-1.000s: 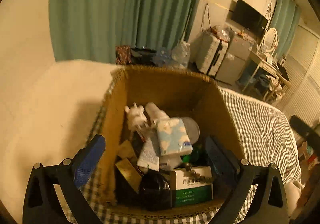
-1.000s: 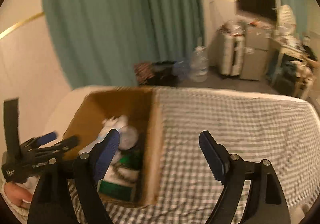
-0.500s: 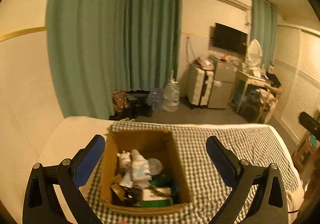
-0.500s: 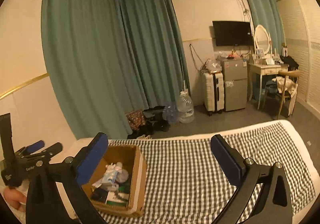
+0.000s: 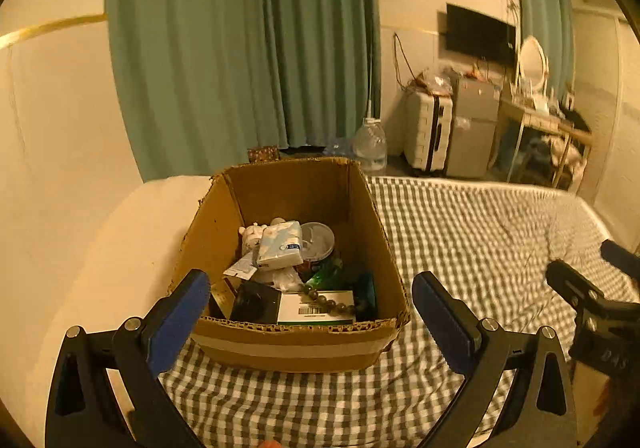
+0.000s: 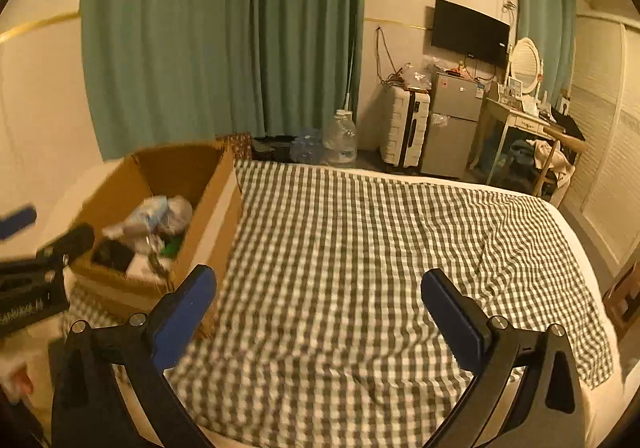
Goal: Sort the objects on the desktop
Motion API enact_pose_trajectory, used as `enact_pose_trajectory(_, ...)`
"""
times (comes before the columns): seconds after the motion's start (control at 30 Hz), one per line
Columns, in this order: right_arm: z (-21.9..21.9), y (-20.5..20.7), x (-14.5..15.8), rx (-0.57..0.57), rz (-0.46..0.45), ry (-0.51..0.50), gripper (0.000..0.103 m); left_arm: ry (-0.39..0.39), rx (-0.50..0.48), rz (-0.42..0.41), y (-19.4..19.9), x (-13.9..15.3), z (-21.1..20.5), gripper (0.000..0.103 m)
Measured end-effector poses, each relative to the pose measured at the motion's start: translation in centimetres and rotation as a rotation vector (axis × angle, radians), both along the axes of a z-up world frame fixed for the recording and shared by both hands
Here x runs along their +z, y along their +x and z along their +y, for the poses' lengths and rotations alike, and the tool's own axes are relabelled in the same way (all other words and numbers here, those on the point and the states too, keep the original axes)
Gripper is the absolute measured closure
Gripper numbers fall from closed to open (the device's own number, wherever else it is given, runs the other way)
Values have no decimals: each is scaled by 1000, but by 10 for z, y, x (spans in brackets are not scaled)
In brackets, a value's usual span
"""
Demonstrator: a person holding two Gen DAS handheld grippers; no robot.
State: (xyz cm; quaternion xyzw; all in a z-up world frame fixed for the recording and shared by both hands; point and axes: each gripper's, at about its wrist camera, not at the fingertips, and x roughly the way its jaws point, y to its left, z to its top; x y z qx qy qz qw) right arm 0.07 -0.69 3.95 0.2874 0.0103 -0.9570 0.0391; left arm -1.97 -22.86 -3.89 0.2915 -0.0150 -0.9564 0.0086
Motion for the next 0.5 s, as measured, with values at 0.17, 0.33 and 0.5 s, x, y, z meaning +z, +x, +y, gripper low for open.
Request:
enact_pose_trajectory(0.17, -19, 0, -8, -10, 4, 46, 1, 18, 22, -1, 1, -1, -11, 0)
enact_pose_trajectory(0.33, -33, 2, -10, -6, 58, 154, 1, 40, 29, -2, 3, 4, -21, 0)
enact_pose_trajectory(0.5, -30, -2, -10, -11, 36, 88, 1, 48, 7, -2, 3, 4, -22, 0)
